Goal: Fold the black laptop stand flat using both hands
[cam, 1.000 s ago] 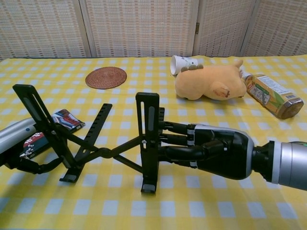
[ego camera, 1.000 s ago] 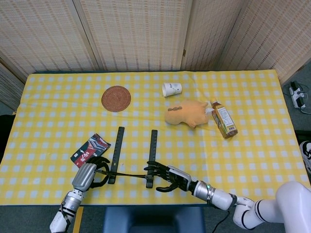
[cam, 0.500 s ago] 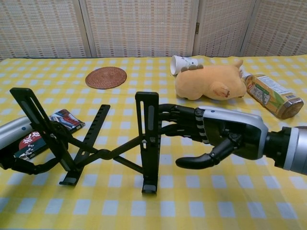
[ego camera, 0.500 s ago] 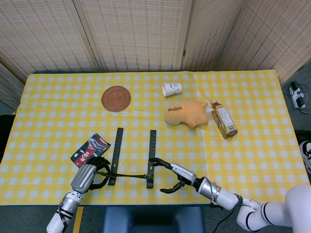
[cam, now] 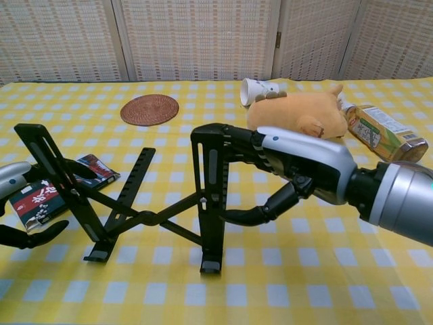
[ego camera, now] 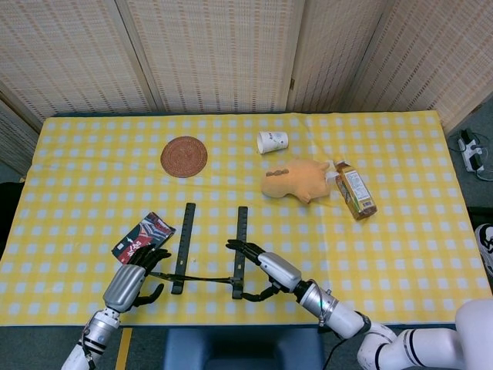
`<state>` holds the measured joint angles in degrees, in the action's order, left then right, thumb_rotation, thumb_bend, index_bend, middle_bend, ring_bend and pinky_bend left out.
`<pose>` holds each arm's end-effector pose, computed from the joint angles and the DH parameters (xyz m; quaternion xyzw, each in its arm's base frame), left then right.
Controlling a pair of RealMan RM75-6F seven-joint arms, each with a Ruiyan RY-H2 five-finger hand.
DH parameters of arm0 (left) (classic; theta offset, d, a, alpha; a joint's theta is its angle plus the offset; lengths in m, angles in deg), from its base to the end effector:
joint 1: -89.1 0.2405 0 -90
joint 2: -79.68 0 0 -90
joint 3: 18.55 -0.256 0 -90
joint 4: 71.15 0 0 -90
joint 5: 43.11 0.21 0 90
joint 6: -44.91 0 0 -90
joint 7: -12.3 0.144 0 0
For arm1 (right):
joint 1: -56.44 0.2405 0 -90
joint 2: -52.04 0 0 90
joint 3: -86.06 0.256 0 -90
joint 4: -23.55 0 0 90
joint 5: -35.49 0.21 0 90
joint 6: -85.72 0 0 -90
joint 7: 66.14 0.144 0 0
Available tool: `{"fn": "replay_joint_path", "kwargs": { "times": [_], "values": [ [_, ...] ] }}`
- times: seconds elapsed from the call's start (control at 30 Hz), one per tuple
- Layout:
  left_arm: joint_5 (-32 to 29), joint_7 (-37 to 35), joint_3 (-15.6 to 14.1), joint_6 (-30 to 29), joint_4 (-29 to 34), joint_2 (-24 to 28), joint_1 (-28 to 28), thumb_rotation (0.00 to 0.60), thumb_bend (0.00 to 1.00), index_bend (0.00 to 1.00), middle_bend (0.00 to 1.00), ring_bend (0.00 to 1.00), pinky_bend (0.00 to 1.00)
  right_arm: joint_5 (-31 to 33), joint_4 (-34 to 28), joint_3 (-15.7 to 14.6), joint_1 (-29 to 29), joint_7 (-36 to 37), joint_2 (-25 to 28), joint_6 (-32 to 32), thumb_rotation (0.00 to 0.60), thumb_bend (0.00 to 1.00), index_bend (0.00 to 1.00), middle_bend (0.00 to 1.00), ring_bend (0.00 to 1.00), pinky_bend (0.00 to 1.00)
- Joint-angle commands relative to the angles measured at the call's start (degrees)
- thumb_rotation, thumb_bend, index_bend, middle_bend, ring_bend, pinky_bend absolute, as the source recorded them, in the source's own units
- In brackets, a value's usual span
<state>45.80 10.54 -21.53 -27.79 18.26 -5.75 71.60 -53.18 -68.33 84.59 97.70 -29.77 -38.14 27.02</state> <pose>-0.2307 0.2029 0.0026 -0.6644 -0.4799 -0.4412 0.3654 -0.1106 -0.2509 -0.0481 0.6337 -0.6076 0.4769 0.0419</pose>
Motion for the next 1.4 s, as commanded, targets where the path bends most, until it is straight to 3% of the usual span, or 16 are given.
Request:
{"fn": "replay_joint_path", "kwargs": {
  "times": [0.03, 0.53, 0.73, 0.9, 1.1, 1.4],
  "values": [
    [0.59, 0.83, -0.67, -1.17, 2.07, 2.82, 0.76, 0.6, 0.46, 0.17, 0.14, 0.01, 0.06, 1.03, -0.14, 1.32, -0.04, -1.25, -1.17, 0.27, 0.6, 0.31, 0.0, 0.0, 0.06, 0.0],
    [2.42, 0.13, 0.34, -5.84, 3.53, 6.83, 2.54, 0.6, 0.45, 0.15, 0.13, 0.0, 0.05, 12.52, 5.39, 11.82, 0.54, -12.55, -9.79, 0.48, 0.6, 0.31, 0.0, 0.0, 0.05, 0.0],
    [2.89, 0.0, 1.34, -6.13, 3.09, 7.38, 2.07, 0.6, 0.45, 0.15, 0.13, 0.0, 0.05, 16.51, 7.96, 16.03, -0.89, -17.03, -11.98, -3.82, 0.6, 0.31, 0.0, 0.0, 0.02, 0.0],
    [3.54, 1.08, 2.98, -5.43, 1.95, 8.31, 0.4, 0.6, 0.45, 0.16, 0.13, 0.0, 0.05, 16.13, 7.38, 18.29, -3.32, -20.28, -10.18, -9.7, 0.6, 0.31, 0.0, 0.0, 0.0, 0.0],
    [4.43, 3.64, 5.0, 0.56, -1.15, 9.36, -4.92, 0.6, 0.44, 0.2, 0.13, 0.0, 0.04, 9.99, 3.16, 16.05, -4.98, -23.81, -2.71, -11.59, 0.6, 0.31, 0.0, 0.0, 0.0, 0.0],
    [4.83, 8.01, 7.39, 13.09, -10.02, 5.5, -15.65, 0.6, 0.41, 0.19, 0.13, 0.0, 0.04, -0.71, -4.82, 8.37, -6.57, -29.11, 7.66, -10.95, 0.6, 0.31, 0.0, 0.0, 0.0, 0.0]
  ]
}}
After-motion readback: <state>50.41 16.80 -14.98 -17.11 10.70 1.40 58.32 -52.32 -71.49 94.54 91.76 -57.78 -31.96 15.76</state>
